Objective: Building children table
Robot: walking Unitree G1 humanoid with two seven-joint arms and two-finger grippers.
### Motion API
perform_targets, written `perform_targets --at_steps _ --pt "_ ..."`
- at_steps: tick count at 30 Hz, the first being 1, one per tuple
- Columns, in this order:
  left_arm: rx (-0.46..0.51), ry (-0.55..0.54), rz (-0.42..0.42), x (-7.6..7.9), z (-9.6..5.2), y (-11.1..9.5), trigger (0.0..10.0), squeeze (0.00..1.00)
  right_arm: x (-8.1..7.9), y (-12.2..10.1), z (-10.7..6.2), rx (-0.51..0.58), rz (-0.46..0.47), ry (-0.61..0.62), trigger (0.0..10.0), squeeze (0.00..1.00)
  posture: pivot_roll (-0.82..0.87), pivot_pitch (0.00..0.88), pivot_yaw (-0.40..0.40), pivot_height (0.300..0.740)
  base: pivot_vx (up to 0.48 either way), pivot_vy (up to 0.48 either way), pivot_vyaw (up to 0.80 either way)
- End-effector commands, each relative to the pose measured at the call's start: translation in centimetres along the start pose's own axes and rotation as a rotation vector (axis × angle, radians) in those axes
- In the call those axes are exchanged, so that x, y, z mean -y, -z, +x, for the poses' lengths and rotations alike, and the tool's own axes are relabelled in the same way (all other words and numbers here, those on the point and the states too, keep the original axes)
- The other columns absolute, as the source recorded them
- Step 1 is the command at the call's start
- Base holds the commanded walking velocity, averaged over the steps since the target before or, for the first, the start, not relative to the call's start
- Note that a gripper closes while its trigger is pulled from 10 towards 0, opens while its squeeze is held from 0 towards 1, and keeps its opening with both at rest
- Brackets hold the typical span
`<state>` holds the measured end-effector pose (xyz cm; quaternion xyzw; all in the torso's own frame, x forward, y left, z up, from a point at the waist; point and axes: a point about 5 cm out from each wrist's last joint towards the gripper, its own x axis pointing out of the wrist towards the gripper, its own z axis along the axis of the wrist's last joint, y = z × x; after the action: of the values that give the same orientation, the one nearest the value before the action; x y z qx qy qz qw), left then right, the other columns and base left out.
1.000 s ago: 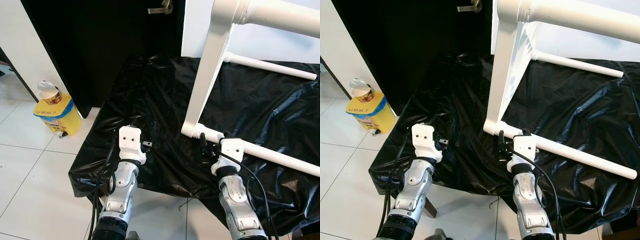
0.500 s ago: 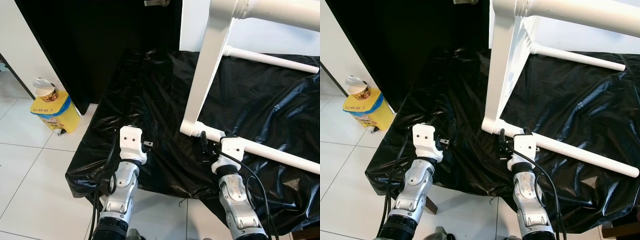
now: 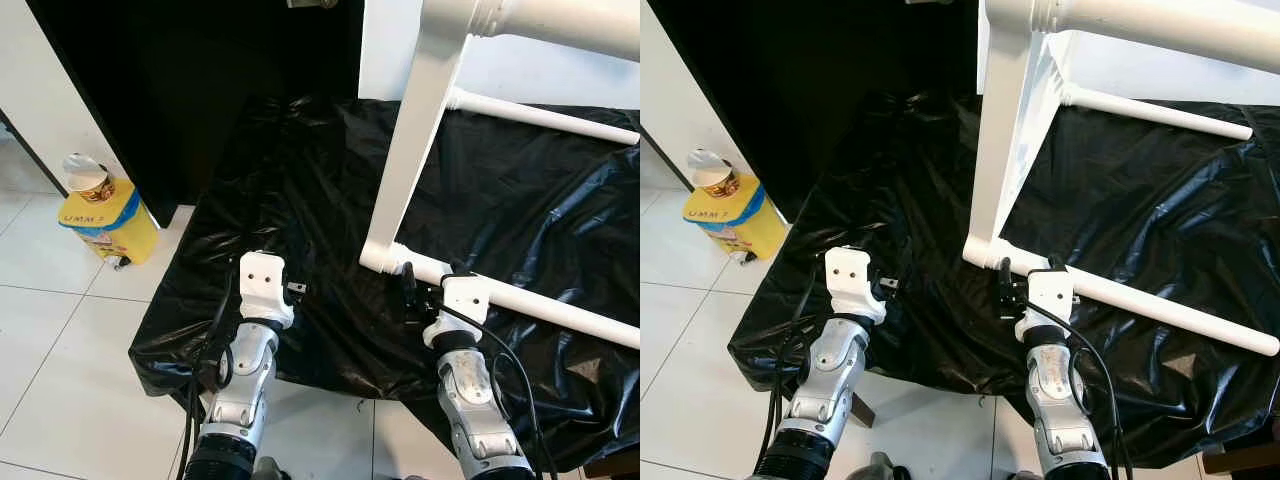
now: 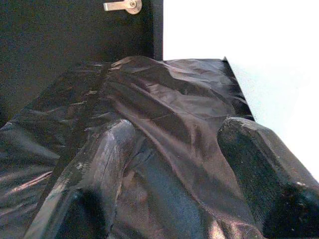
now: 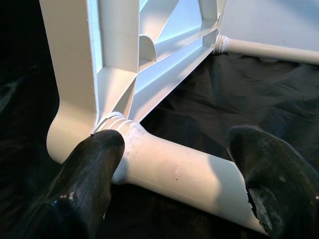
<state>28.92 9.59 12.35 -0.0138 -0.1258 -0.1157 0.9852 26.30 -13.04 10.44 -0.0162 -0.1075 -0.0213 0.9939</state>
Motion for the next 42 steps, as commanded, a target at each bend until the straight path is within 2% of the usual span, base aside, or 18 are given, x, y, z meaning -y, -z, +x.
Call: perform_targets --at_steps 1,42 --pt "0.016 -0.024 -0.003 0.22 0.02 -0.28 10.0 0.00 -0.06 0.26 -0.13 -0.003 -0.009 0.001 10.0 0.00 0.05 0.102 0.021 0.740 0.000 0.000 0.00" --pt "0.020 -0.022 -0.002 0.21 0.32 -0.36 10.0 0.00 -0.13 0.25 0.20 0.005 -0.010 0.004 10.0 0.00 0.05 0.096 0.021 0.740 0.000 0.000 0.00"
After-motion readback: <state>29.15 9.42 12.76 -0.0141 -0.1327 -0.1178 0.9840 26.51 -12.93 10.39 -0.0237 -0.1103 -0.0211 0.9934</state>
